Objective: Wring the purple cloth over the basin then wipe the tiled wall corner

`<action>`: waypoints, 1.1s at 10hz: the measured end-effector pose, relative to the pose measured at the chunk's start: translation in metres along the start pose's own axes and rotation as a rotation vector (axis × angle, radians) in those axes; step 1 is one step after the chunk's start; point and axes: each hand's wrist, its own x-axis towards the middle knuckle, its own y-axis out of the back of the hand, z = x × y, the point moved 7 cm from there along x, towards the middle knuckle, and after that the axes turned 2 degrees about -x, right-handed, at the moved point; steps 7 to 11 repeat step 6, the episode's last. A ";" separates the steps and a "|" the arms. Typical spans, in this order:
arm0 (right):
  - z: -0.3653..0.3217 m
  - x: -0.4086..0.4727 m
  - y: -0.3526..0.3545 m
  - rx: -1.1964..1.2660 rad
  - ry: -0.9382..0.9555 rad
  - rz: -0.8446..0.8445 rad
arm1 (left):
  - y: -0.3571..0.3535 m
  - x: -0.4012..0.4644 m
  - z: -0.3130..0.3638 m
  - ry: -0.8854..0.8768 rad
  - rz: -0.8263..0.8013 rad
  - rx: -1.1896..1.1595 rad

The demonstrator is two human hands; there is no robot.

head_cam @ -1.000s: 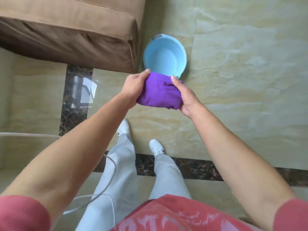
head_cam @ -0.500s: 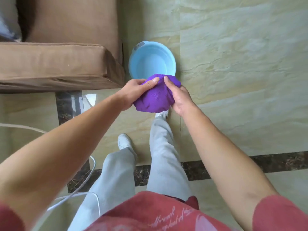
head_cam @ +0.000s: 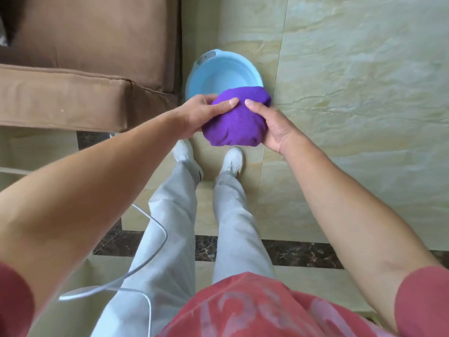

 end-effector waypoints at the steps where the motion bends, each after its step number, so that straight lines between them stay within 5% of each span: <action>1: -0.009 0.023 0.025 -0.093 0.064 0.207 | 0.017 0.026 -0.013 0.030 0.036 0.032; 4: -0.020 0.097 0.058 -0.370 0.109 0.497 | 0.056 0.117 -0.019 0.060 0.239 0.302; 6: -0.021 0.113 0.077 -0.556 -0.029 0.659 | 0.094 0.136 -0.034 0.145 0.397 0.688; 11: -0.021 0.113 0.077 -0.556 -0.029 0.659 | 0.094 0.136 -0.034 0.145 0.397 0.688</action>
